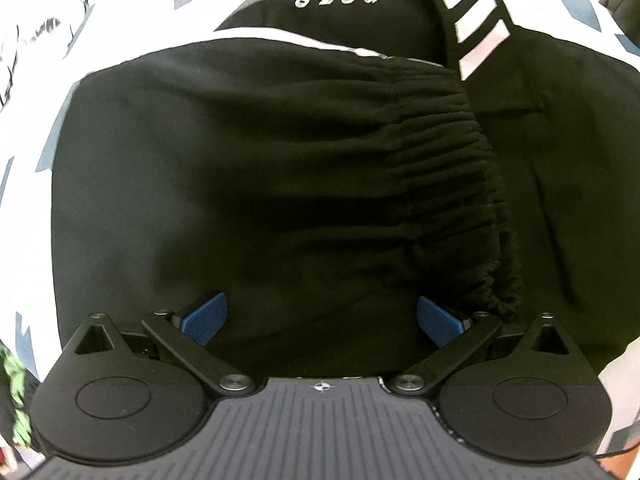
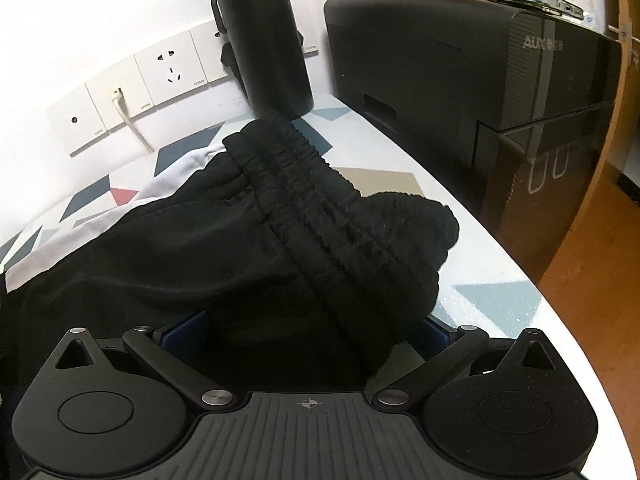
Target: Fold clothes
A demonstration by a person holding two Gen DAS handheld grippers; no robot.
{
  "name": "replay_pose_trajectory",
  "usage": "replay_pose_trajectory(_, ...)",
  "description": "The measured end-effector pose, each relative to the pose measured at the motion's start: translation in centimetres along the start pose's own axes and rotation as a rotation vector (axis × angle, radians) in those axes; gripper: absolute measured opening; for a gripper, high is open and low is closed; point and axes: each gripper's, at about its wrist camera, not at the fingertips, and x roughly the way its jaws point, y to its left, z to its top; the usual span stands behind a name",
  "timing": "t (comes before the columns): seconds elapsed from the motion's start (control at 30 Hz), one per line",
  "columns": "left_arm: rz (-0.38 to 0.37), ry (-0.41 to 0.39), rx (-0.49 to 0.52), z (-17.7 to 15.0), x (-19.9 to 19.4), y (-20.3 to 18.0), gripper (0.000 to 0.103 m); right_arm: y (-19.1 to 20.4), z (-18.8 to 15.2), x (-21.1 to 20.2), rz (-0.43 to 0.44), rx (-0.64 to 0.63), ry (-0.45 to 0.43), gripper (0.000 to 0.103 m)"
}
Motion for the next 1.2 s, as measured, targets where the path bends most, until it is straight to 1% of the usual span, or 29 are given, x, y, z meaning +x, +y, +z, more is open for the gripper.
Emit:
replay_pose_trajectory(0.1,-0.059,0.038,-0.036,0.6,0.5,1.3,0.103,0.3,0.1,0.2,-0.009,-0.017,-0.005,0.102)
replay_pose_trajectory(0.13,-0.061,0.04,-0.04,0.7,0.6,1.6,0.103,0.3,0.1,0.2,-0.01,-0.019,-0.008,0.102)
replay_pose_trajectory(0.27,-0.056,0.043,-0.019,1.0,0.6,1.6,0.103,0.4,0.0,0.2,-0.002,-0.024,-0.024,0.102)
replay_pose_trajectory(0.4,-0.059,0.034,-0.006,1.2,0.5,1.8,0.103,0.0,-0.1,0.2,0.03,-0.021,-0.055,0.102)
replay_pose_trajectory(0.53,-0.059,0.024,0.002,1.3,0.4,2.0,0.103,-0.7,-0.2,-0.3,0.082,0.005,-0.069,0.102)
replay_pose_trajectory(0.63,-0.059,0.018,0.002,1.3,0.2,2.1,0.103,-1.9,-1.0,-1.5,0.147,0.06,-0.085,0.102)
replay_pose_trajectory(0.77,-0.057,0.006,-0.002,1.2,0.0,2.3,0.103,-3.3,-2.4,-2.9,0.135,0.135,-0.148,0.102)
replay_pose_trajectory(0.87,-0.055,-0.001,-0.008,1.2,-0.1,2.4,0.103,-3.0,-2.5,-2.6,0.15,0.133,-0.175,0.102)
replay_pose_trajectory(0.9,-0.055,-0.001,-0.011,1.3,-0.2,2.4,0.103,-2.9,-2.4,-2.4,0.17,0.144,-0.182,0.1)
replay_pose_trajectory(0.93,-0.054,-0.001,-0.013,1.3,-0.2,2.5,0.103,-2.9,-2.2,-2.1,0.2,0.164,-0.188,0.096)
replay_pose_trajectory(0.97,-0.053,-0.001,-0.015,1.4,-0.2,2.5,0.103,-3.0,-1.9,-1.7,0.221,0.186,-0.196,0.097)
replay_pose_trajectory(1.0,-0.052,-0.001,-0.019,1.4,-0.3,2.6,0.103,-3.0,-1.6,-1.3,0.231,0.207,-0.205,0.096)
replay_pose_trajectory(1.07,-0.051,-0.004,-0.03,1.5,-0.4,2.7,0.103,-3.2,-0.9,-0.4,0.249,0.242,-0.226,0.091)
replay_pose_trajectory(1.1,-0.05,-0.007,-0.037,1.5,-0.4,2.7,0.103,-3.5,-0.7,0.1,0.26,0.265,-0.237,0.083)
replay_pose_trajectory(1.13,-0.049,-0.011,-0.045,1.5,-0.5,2.8,0.103,-3.9,-0.5,0.4,0.27,0.29,-0.245,0.073)
replay_pose_trajectory(1.17,-0.048,-0.015,-0.051,1.5,-0.6,2.8,0.103,-4.2,-0.3,0.8,0.283,0.315,-0.242,0.066)
replay_pose_trajectory(1.2,-0.047,-0.02,-0.056,1.5,-0.6,2.9,0.103,-4.6,-0.1,1.2,0.297,0.34,-0.228,0.049)
